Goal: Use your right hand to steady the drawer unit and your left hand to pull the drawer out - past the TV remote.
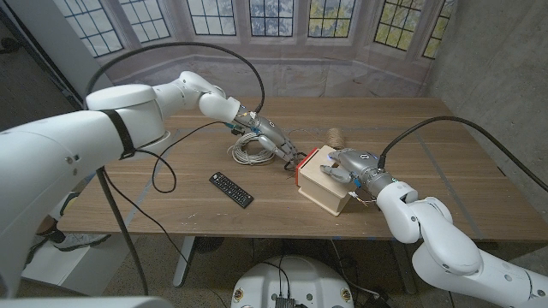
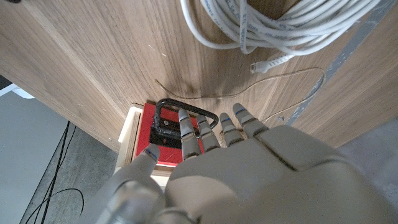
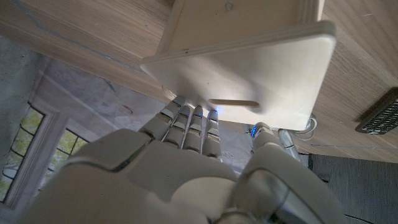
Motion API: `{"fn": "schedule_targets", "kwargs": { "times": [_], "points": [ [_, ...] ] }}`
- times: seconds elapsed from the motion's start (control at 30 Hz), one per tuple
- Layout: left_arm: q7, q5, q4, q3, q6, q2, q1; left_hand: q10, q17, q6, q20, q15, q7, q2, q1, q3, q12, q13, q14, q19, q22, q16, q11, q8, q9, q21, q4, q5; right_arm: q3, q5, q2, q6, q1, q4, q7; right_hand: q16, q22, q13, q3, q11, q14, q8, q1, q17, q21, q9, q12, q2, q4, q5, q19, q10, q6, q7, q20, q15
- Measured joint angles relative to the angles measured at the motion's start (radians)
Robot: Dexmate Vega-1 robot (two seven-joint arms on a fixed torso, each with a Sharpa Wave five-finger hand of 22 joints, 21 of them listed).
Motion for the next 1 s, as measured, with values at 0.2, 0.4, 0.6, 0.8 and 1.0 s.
{"fn": "schedule_targets", "kwargs": {
  "times": [0.2,0.4,0.6,0.8,1.0],
  "points": [
    [-0.004,-0.003,0.001,0.002,0.002,0.004,-0.002,0.000,0.000,0.000,0.000,0.000,0.000,0.000,0.000,0.000,0.000,0.000,0.000,0.000,0.000,0.000,0.000,0.000,0.000,0.000,0.000,0.000,0.007,-0.009,0.001,0.006,-0.002,0.003,0.014,0.000,0.000,0.000,0.000,0.000,0.000,0.002,0.000,0.000,0.000,0.000,0.000,0.000,0.000,0.000,0.002,0.000,0.000,0.000,0.002,0.000],
    [-0.005,-0.007,0.003,0.003,0.006,0.008,-0.004,0.000,0.000,-0.004,0.000,0.000,-0.004,0.000,0.000,0.000,0.000,0.000,0.000,0.000,0.000,0.000,0.000,0.000,0.000,0.000,0.000,0.000,0.019,-0.015,0.002,0.012,-0.007,0.008,0.024,0.000,0.001,0.000,0.006,0.000,0.005,0.002,-0.004,0.000,0.000,0.000,0.005,0.004,0.000,0.000,0.002,0.000,0.001,-0.001,0.002,-0.005],
    [-0.015,-0.013,0.004,0.004,0.008,0.012,-0.009,0.000,0.000,-0.004,0.000,0.000,-0.004,0.000,0.000,0.000,0.000,0.002,0.000,0.000,0.000,0.000,0.000,0.000,0.000,0.000,0.000,0.000,0.031,-0.025,0.001,0.014,-0.016,0.011,0.030,0.000,0.001,0.000,0.009,0.000,0.016,0.005,-0.005,0.000,0.000,0.000,0.005,0.005,0.000,0.000,0.011,0.011,0.015,-0.004,0.003,-0.005],
    [-0.033,-0.022,-0.001,-0.003,0.000,0.019,-0.014,0.000,0.000,-0.004,0.000,0.000,-0.004,0.000,0.000,0.000,0.000,0.001,0.000,0.000,0.000,0.000,0.000,0.000,0.000,0.000,0.000,0.000,0.042,-0.035,0.000,0.013,-0.029,0.013,0.030,0.000,0.001,0.001,0.009,-0.002,0.024,0.006,-0.005,0.000,0.000,-0.001,0.007,0.005,0.000,0.000,0.011,0.020,0.018,-0.004,0.003,-0.006],
    [-0.049,-0.026,-0.005,-0.012,-0.007,0.026,-0.016,0.000,0.000,-0.004,0.000,0.000,-0.004,0.000,0.000,0.000,0.000,0.002,0.000,0.000,0.000,0.000,0.000,0.000,0.000,0.000,0.000,0.000,0.049,-0.042,0.000,0.012,-0.037,0.016,0.029,0.000,0.000,0.000,0.009,0.004,0.029,0.005,-0.005,0.000,0.000,0.000,0.008,0.005,0.000,0.000,0.011,0.025,0.020,-0.002,0.003,-0.007]
  ]
}}
